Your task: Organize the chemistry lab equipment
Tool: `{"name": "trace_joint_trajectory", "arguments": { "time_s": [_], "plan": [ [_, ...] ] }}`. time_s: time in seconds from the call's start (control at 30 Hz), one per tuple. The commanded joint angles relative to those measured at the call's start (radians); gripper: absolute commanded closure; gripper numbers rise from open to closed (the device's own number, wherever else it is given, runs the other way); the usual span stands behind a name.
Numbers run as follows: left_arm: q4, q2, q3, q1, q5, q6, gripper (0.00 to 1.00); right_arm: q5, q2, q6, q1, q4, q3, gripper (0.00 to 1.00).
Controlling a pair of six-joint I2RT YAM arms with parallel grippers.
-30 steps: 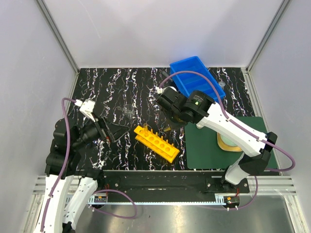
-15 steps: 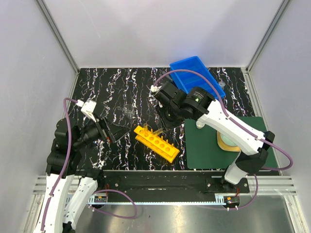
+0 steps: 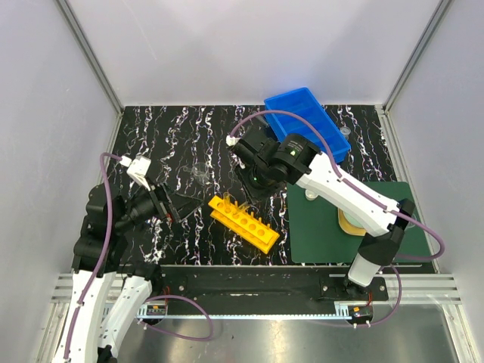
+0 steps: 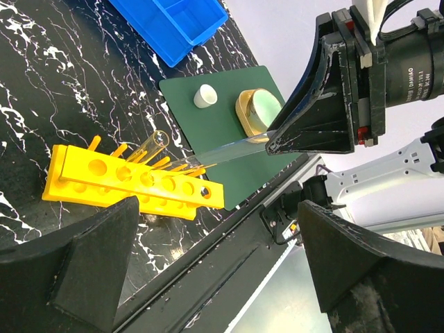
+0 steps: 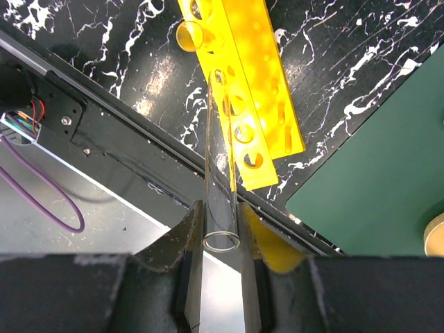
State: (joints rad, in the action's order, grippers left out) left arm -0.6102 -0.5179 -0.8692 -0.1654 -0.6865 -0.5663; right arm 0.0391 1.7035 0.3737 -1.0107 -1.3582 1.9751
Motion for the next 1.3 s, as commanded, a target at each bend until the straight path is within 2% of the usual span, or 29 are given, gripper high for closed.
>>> {"name": "trace_joint_trajectory", "arguments": {
  "time_s": [0.0, 0.9, 1.27],
  "plan": [
    [0.030, 0.006, 0.012, 0.004, -0.025, 0.017, 0.01, -0.013, 0.013, -0.024, 0.003, -0.232, 0.036, 1.00],
    [0.012, 0.006, 0.033, 0.004, -0.045, 0.040, 0.01, -0.010, 0.051, -0.030, -0.008, -0.234, -0.036, 1.00],
    [0.006, 0.009, 0.042, 0.004, -0.054, 0.048, 0.01, 0.002, 0.122, -0.025, -0.029, -0.234, 0.042, 1.00]
  ]
}}
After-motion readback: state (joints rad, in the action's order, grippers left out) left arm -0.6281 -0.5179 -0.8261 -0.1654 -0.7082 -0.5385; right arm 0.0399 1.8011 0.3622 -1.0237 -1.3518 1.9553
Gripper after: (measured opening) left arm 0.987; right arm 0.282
